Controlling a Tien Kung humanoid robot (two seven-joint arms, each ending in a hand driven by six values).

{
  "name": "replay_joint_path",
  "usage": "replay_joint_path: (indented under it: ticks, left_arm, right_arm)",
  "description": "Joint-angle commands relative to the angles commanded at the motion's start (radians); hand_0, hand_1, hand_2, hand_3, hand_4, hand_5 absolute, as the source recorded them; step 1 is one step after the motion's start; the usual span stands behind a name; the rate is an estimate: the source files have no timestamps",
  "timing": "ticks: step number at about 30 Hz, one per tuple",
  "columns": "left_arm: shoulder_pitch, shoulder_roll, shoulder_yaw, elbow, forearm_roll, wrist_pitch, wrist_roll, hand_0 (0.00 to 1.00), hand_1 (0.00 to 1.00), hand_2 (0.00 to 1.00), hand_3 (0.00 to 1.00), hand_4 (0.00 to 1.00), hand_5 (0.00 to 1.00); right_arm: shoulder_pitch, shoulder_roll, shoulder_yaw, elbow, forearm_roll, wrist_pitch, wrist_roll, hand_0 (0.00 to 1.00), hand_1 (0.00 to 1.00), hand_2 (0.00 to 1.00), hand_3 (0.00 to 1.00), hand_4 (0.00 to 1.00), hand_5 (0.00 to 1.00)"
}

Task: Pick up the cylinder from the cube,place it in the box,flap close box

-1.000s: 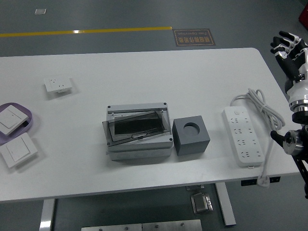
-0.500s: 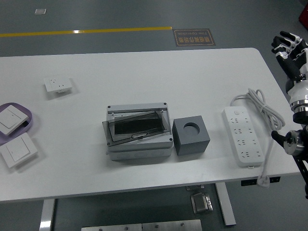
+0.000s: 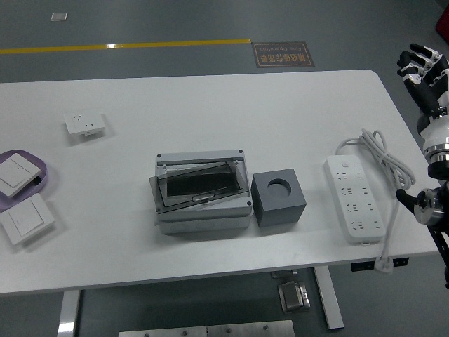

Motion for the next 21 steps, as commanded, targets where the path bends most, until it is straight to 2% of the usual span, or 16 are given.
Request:
replay_joint_path:
  ticks: [21]
  left_arm:
    - [-0.003, 0.01, 0.007, 0.0, -0.001, 0.002, -0.004, 0.637, 0.621, 0.544, 0.629, 0.707, 0.34]
  right_arm:
    - [-0.001, -0.005, -0.001, 0.008, -0.016, -0.004, -0.004, 0.711, 0.663, 0.679, 0.681, 0.818, 0.312]
